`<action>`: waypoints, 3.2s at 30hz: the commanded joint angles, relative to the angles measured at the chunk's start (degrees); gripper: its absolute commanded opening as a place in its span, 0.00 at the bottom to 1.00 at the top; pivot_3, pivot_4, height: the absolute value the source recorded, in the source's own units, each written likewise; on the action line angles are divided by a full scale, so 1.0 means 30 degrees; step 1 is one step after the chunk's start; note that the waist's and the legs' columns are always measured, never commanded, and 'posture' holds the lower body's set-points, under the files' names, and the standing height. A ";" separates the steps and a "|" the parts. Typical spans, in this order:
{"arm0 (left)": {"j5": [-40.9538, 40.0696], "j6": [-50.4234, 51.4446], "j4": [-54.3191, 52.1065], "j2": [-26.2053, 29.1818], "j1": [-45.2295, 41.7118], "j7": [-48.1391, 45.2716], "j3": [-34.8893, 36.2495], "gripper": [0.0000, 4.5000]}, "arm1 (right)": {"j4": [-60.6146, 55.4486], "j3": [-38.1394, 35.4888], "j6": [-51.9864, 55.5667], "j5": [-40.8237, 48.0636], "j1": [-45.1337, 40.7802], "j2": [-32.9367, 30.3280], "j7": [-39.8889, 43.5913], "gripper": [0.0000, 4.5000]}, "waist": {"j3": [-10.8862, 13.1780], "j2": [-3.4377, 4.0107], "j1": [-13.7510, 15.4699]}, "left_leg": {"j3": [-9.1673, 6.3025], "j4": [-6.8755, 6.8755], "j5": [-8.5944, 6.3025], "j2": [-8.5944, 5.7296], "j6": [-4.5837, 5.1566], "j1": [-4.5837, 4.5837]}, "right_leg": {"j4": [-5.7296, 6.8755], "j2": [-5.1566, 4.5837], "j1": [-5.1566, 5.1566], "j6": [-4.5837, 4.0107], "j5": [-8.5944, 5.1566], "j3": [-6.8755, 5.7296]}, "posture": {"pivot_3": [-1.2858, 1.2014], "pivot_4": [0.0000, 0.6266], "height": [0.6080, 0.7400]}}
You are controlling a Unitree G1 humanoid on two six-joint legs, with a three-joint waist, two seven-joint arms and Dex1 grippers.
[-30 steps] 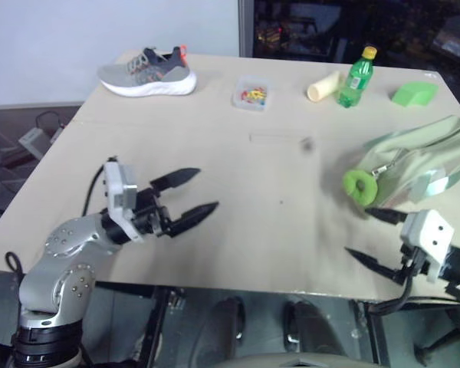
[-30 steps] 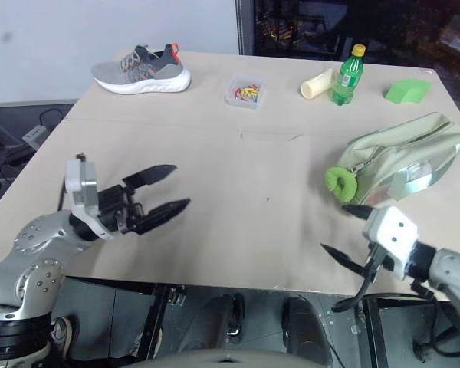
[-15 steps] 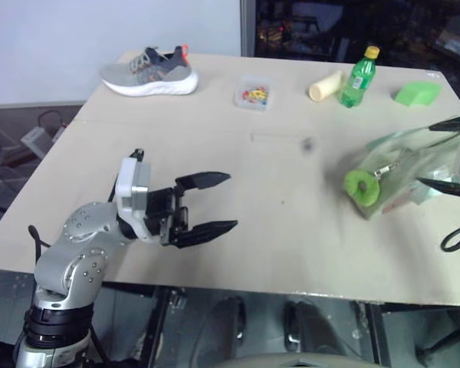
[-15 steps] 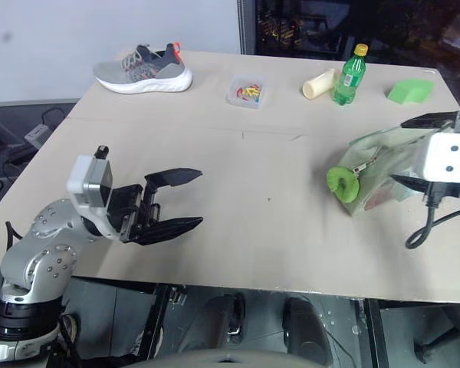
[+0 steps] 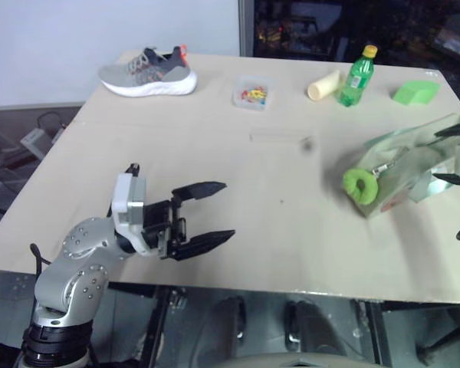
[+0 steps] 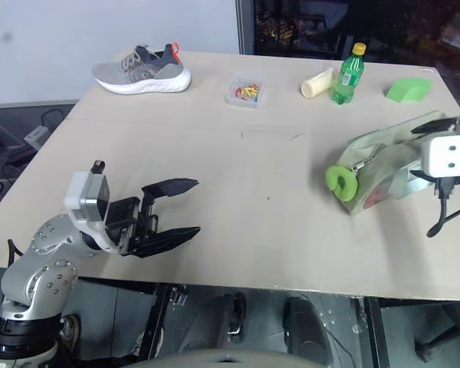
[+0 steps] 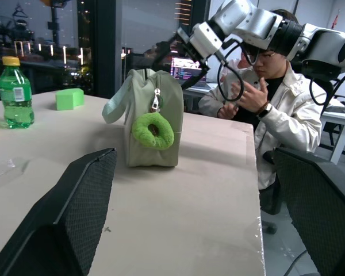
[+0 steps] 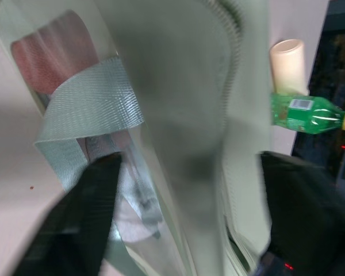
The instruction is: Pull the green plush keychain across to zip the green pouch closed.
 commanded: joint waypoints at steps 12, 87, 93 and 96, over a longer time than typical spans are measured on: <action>0.3273 -0.1816 0.0688 -0.1419 0.0570 0.3916 0.0205 1.00 | -0.7917 0.2023 1.6288 0.3548 -0.4283 0.5852 -0.2845 0.00 | 0.0007 0.0017 -0.0012 | 0.0003 0.0010 -0.0003 0.0023 -0.0011 0.0017 | 0.0065 0.0010 -0.0020 -0.0005 0.0007 0.0020 | 0.52 0.24 1.00; 1.6785 -1.7130 1.4734 0.2827 -1.4263 1.0133 -0.4901 0.55 | -0.7237 0.9753 1.8980 -0.2563 -0.8910 1.9637 -0.9369 0.00 | 0.0015 -0.0016 -0.0570 | 0.0042 0.0066 0.0057 -0.0031 0.0019 -0.0084 | 0.0297 0.0122 -0.0199 0.0082 0.0060 -0.0062 | 0.52 0.24 1.00; 0.9409 -0.7093 0.9508 0.2168 -0.6346 0.9106 -0.1129 0.63 | -0.7338 0.9604 1.9030 -0.2645 -0.8631 1.9819 -0.9531 0.00 | 0.0026 -0.0025 -0.1076 | 0.0112 0.0053 0.0058 0.0025 0.0019 -0.0031 | 0.0331 0.0166 -0.0207 0.0091 0.0058 0.0041 | 0.52 0.24 1.00; 0.9067 -0.5909 0.7559 0.1994 -0.3627 0.9166 -0.0603 0.63 | -0.7349 0.9608 1.8952 -0.2565 -0.8535 1.9675 -0.9407 0.00 | 0.0049 -0.0063 -0.0834 | 0.0079 0.0059 0.0054 0.0035 0.0013 -0.0046 | 0.0321 0.0142 -0.0204 0.0085 0.0057 -0.0004 | 0.52 0.24 1.00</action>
